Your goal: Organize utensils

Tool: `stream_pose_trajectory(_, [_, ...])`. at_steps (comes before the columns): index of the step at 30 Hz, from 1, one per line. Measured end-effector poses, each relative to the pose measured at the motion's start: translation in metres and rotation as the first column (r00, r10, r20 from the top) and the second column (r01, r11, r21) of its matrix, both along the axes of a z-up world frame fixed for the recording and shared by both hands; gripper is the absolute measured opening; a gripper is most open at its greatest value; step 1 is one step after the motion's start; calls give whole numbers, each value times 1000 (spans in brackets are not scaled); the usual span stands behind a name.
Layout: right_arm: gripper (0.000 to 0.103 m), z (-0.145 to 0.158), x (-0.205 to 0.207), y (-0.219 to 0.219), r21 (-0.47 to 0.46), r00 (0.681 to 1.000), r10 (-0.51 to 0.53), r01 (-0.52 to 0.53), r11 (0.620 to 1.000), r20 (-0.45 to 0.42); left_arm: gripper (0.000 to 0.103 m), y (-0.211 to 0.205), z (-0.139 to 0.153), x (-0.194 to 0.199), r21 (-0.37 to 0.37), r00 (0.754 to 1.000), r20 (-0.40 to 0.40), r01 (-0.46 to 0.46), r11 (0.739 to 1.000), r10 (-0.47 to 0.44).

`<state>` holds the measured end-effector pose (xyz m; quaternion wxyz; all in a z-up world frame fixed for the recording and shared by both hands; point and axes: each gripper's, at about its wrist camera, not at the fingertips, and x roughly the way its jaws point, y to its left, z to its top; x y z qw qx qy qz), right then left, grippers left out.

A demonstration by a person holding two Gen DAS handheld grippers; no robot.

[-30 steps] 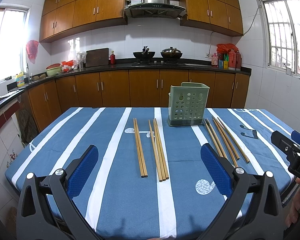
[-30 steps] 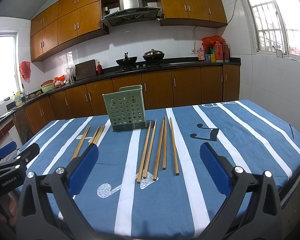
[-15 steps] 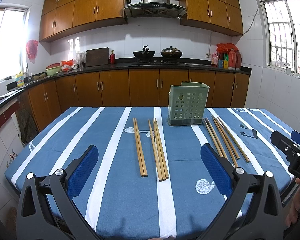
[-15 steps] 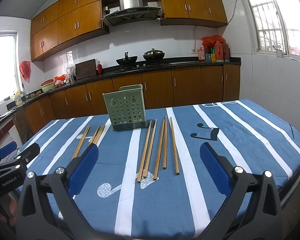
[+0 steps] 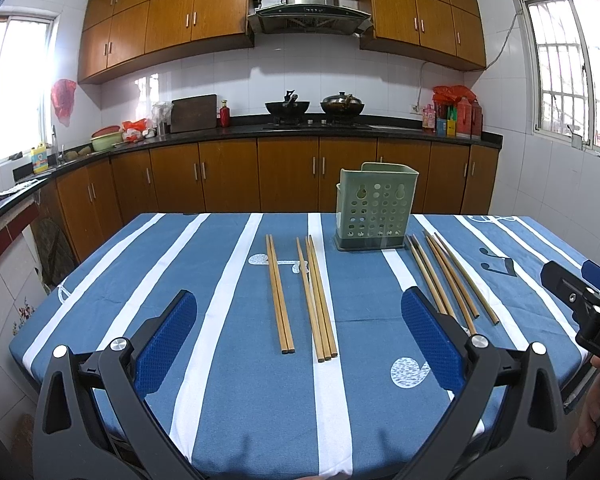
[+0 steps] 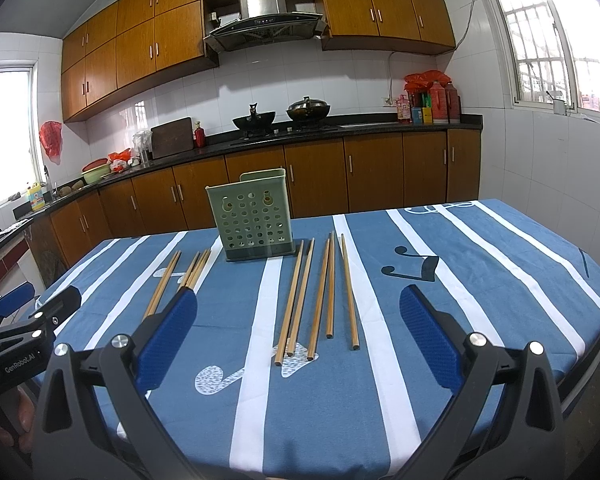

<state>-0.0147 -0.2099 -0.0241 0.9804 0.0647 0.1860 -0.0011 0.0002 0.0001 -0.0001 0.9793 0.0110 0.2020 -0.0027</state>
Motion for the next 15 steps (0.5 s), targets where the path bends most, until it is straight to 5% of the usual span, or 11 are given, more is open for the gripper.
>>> stream_pose_trajectory(15, [99, 2, -1, -1, 0, 1000, 0, 0, 1000, -4, 101, -1, 3, 0, 0, 1000, -6, 0, 1000, 0])
